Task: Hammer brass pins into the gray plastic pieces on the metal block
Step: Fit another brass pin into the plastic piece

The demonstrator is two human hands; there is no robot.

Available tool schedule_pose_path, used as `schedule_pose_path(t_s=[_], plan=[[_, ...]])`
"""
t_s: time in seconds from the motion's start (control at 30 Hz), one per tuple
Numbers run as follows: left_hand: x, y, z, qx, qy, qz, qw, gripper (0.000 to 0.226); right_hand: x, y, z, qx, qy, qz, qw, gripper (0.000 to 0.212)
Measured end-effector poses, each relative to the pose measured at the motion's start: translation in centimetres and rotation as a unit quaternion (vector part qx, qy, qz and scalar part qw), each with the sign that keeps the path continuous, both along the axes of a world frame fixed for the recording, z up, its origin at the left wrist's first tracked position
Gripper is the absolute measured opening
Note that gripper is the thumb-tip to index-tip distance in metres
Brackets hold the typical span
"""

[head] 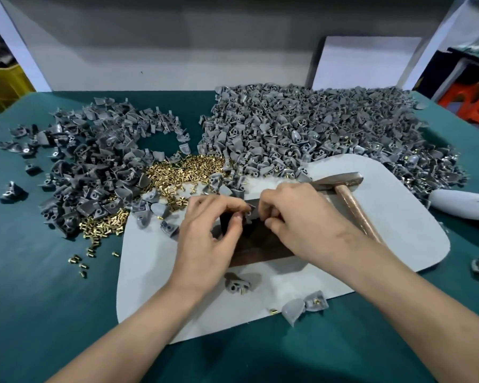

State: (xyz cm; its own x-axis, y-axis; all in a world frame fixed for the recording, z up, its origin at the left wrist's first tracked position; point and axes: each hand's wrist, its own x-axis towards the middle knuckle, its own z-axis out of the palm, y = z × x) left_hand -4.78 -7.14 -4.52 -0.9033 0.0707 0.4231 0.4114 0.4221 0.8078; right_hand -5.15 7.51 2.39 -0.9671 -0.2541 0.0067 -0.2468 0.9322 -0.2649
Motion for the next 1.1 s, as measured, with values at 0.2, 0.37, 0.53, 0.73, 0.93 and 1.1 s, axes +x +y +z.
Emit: schedule_pose_path(t_s=[0.2, 0.37, 0.53, 0.73, 0.93, 1.1], plan=[[0.0, 0.0, -0.1, 0.014, -0.045, -0.015, 0.999, 0.013, 0.2, 1.2, 0.3, -0.231, -0.040, -0.044, 0.971, 0.020], [0.0, -0.1, -0.3, 0.017, -0.040, -0.048, 0.998, 0.017, 0.7, 1.2, 0.0, -0.301, -0.008, -0.033, 0.953, 0.012], [0.0, 0.0, 0.0, 0.040, -0.025, -0.054, 0.997, 0.025, 0.8, 1.3, 0.1, -0.278, 0.009, -0.021, 0.960, 0.010], [0.5, 0.1, 0.6, 0.061, -0.038, -0.064, 0.995, 0.028, 1.2, 1.4, 0.4, -0.189, 0.048, 0.014, 0.981, 0.016], [0.4, -0.2, 0.1, 0.068, -0.016, -0.057, 0.996, 0.020, 0.9, 1.4, -0.5, -0.210, 0.008, 0.002, 0.978, 0.020], [0.3, -0.5, -0.1, 0.097, 0.002, -0.054, 0.994, 0.019, 1.0, 1.3, -1.4, -0.336, -0.052, -0.018, 0.940, 0.010]])
